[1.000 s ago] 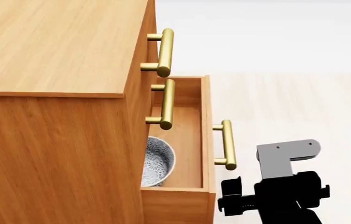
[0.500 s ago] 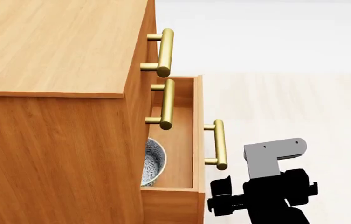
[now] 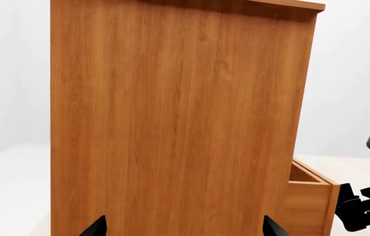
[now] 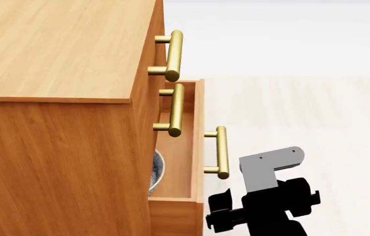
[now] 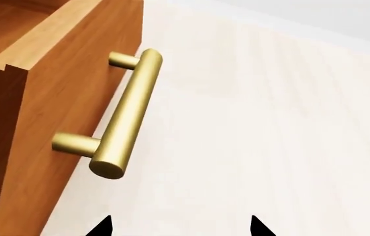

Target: Put the bowl in the bottom drawer of the cabinet and close it.

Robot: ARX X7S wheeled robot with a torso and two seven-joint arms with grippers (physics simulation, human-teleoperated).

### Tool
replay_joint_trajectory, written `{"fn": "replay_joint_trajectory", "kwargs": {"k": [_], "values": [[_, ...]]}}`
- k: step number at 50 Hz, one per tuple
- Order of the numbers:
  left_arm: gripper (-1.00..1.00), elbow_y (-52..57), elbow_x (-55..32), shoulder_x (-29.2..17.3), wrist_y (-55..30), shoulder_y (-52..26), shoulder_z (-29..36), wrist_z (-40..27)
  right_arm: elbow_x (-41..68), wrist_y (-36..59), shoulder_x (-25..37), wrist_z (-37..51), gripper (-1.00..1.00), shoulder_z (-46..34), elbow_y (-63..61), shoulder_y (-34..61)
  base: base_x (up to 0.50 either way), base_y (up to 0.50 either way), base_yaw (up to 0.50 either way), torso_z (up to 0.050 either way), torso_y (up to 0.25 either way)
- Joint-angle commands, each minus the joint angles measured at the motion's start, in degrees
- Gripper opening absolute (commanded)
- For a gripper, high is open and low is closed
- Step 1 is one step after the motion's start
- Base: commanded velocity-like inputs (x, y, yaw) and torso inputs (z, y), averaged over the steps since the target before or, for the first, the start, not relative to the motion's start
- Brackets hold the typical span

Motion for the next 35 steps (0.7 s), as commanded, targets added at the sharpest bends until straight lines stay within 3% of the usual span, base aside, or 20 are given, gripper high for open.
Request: {"fn": "replay_joint_trajectory", "kwargs": {"k": [1, 35], "values": [[1.0, 0.3, -0.2, -0.1, -0.1, 0.0, 0.0, -0.1, 0.8, 0.3, -0.7, 0.1, 1.0, -1.8, -0.6, -0.3, 0.0, 0.0, 0.0, 0.0, 0.0], [1.0, -0.2, -0.6, -0.1, 0.9, 0.1, 0.0, 0.1, 1.5, 0.2, -1.8, -0.2, 1.0, -5.3, -2.2, -1.3, 0.0, 0.0, 0.0, 0.0, 0.0]]}}
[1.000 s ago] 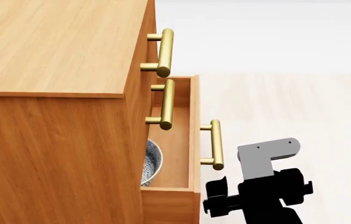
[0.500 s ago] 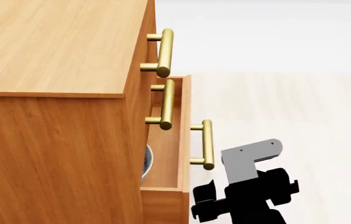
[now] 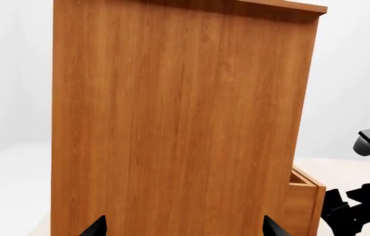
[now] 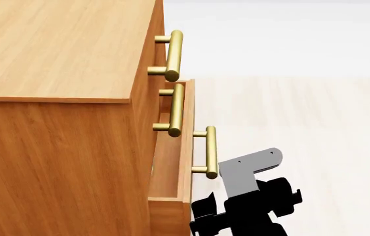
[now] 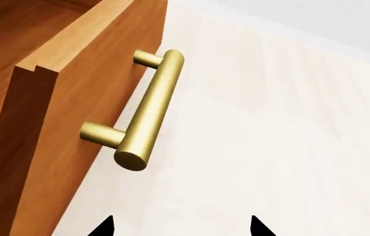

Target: Put the bowl in the bottom drawer of the cabinet and close it.

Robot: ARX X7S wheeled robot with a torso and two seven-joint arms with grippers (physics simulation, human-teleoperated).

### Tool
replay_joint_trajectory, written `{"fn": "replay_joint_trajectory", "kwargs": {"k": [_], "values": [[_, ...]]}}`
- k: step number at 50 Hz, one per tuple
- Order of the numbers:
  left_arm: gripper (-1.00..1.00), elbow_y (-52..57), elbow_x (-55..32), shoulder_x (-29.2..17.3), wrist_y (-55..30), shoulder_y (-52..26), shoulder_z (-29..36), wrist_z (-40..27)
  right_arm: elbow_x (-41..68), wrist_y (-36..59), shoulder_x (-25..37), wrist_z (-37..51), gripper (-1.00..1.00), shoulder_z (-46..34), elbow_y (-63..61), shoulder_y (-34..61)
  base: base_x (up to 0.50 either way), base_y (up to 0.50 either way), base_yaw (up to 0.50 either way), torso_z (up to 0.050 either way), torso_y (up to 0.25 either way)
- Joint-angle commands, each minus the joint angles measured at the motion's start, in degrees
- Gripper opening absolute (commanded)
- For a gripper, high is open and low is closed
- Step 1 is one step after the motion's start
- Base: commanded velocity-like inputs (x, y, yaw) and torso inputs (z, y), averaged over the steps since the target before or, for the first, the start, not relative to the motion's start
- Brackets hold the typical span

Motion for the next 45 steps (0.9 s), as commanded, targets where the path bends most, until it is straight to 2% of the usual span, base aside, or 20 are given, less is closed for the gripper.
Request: {"fn": "replay_joint_trajectory", "kwargs": {"k": [1, 45], "values": [[1.0, 0.1, -0.1, -0.1, 0.1, 0.1, 0.0, 0.0, 1.6, -0.5, -0.8, -0.5, 1.0, -1.2, 0.5, -0.2, 0.0, 0.0, 0.0, 0.0, 0.0], [1.0, 0.1, -0.8, -0.2, 0.6, 0.0, 0.1, -0.1, 3.0, -5.6, -4.1, -0.1, 1.0, -4.2, 9.6, 4.2, 0.0, 0.0, 0.0, 0.0, 0.0]]}}
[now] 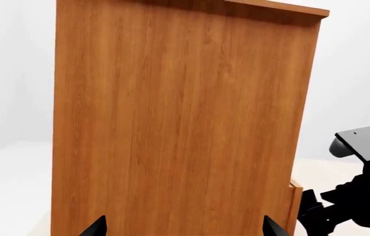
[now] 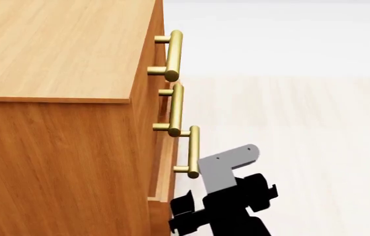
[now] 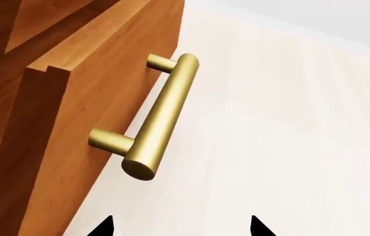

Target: Put the bowl in the bottom drawer of the cabinet and close it.

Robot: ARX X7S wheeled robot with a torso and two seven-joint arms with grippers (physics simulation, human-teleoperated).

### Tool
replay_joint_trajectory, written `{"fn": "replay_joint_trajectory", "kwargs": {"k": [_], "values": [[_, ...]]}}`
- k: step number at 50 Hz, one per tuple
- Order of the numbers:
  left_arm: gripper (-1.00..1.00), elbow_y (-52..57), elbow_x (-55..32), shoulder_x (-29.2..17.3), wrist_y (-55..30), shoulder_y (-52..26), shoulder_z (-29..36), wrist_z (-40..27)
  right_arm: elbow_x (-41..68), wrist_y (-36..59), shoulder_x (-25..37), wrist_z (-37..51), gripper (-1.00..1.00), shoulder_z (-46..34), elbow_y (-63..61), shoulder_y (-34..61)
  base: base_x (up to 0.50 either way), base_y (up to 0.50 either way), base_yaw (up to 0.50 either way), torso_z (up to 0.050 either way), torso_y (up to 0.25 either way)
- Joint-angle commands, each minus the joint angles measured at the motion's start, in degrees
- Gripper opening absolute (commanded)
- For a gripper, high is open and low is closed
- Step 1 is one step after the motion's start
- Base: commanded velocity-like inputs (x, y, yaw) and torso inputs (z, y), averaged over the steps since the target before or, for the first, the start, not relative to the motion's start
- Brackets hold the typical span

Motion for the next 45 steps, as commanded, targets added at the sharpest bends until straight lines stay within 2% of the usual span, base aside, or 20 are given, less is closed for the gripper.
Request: {"fn": "replay_joint_trajectory", "kwargs": {"k": [1, 45], "values": [[1.0, 0.0, -0.2, 0.0, 0.1, -0.1, 0.0, -0.1, 0.5, -1.3, -1.0, -0.1, 1.0, -1.0, 2.6, 1.0, 0.0, 0.0, 0.0, 0.0, 0.0], [1.0, -0.1, -0.4, 0.0, 1.0, 0.0, -0.1, -0.4, 4.4, -5.4, -3.1, -0.6, 1.0, -4.9, 7.6, 4.2, 0.0, 0.0, 0.0, 0.0, 0.0]]}}
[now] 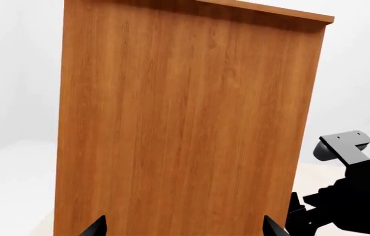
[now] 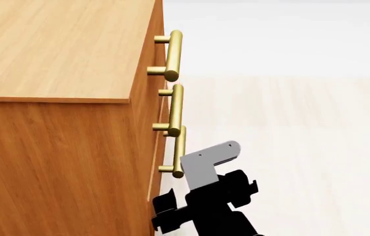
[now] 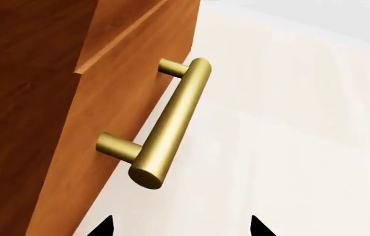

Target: Put the bowl in the bottom drawer of the cabinet and close it.

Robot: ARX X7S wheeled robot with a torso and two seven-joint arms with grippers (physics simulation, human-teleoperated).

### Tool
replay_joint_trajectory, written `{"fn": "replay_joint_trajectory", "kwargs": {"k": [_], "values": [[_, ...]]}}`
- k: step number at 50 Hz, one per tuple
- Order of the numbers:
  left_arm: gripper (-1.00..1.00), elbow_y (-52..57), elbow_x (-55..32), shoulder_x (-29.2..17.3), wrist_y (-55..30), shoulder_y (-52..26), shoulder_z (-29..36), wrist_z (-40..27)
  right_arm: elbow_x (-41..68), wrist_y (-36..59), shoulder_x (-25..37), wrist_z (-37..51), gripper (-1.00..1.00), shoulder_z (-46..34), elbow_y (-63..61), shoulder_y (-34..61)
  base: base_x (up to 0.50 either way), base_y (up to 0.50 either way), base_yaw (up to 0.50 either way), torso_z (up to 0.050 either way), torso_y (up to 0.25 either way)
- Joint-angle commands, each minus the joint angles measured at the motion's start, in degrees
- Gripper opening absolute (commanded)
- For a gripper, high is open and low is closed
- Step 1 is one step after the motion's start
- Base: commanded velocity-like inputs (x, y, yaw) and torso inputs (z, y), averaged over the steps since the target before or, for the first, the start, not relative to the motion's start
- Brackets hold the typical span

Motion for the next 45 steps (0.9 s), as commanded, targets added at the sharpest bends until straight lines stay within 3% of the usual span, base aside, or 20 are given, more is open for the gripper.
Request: {"fn": "replay_joint_trajectory", "kwargs": {"k": [1, 18, 38, 43, 45], "values": [[1.0, 0.0, 0.0, 0.0, 0.0, 0.0, 0.0, -0.1, 1.4, -1.3, -0.6, -0.7, 1.0, -1.5, 0.8, 1.0, 0.0, 0.0, 0.0, 0.0, 0.0], [1.0, 0.0, -0.1, -0.1, 0.1, 0.0, 0.0, -0.1, 5.2, -0.2, 1.0, -7.4, 1.0, -5.4, -3.5, 0.0, 0.0, 0.0, 0.0, 0.0, 0.0], [1.0, -0.1, -0.1, -0.1, 0.1, -0.2, 0.1, -0.2, 16.6, 6.5, 6.8, -17.3, 1.0, -0.8, -13.4, -1.3, 0.0, 0.0, 0.0, 0.0, 0.0], [1.0, -0.8, -0.1, 0.1, 0.5, -0.4, 0.2, -0.1, 13.5, 3.4, 7.0, -13.1, 1.0, -0.5, -12.2, -1.4, 0.0, 0.0, 0.0, 0.0, 0.0], [1.0, -0.7, -0.1, 0.1, 0.4, -0.3, 0.2, -0.2, 10.6, 3.1, 6.8, -7.4, 1.0, 0.2, -10.2, -1.1, 0.0, 0.0, 0.0, 0.0, 0.005]]}}
